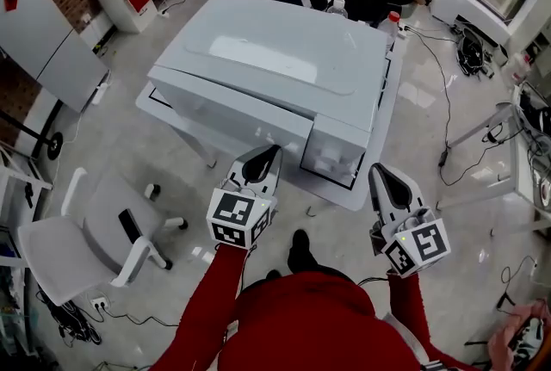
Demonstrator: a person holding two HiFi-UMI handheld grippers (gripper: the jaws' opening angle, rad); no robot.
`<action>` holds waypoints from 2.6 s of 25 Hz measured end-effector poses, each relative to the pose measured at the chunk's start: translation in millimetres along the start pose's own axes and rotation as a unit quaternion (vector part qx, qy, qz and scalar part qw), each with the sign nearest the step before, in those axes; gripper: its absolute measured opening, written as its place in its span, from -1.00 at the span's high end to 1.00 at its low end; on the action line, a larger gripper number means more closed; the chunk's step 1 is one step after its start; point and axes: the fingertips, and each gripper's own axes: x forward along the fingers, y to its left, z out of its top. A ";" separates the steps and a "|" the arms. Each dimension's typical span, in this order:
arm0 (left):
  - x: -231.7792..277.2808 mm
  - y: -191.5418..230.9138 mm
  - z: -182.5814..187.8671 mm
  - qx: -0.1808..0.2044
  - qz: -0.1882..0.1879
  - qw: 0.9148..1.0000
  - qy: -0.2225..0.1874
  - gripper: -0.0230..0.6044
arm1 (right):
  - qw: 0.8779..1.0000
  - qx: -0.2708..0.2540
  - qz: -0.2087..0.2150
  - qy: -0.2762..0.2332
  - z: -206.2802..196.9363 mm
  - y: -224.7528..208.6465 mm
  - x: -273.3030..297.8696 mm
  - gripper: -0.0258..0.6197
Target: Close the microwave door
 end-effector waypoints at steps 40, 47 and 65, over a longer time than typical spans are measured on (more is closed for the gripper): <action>15.7 3.8 5.4 -0.027 0.011 1.000 -0.009 0.90 | 0.999 -0.024 0.025 0.037 -13.6 11.8 28.8 0.88; -8.5 -1.3 10.0 -0.024 0.003 0.999 -0.027 0.90 | 0.999 -0.017 0.029 0.027 -7.5 16.2 19.7 0.88; -134.7 -15.6 4.1 0.009 0.034 0.998 -0.047 0.90 | 0.987 0.007 0.158 -0.011 -4.3 113.3 2.1 0.88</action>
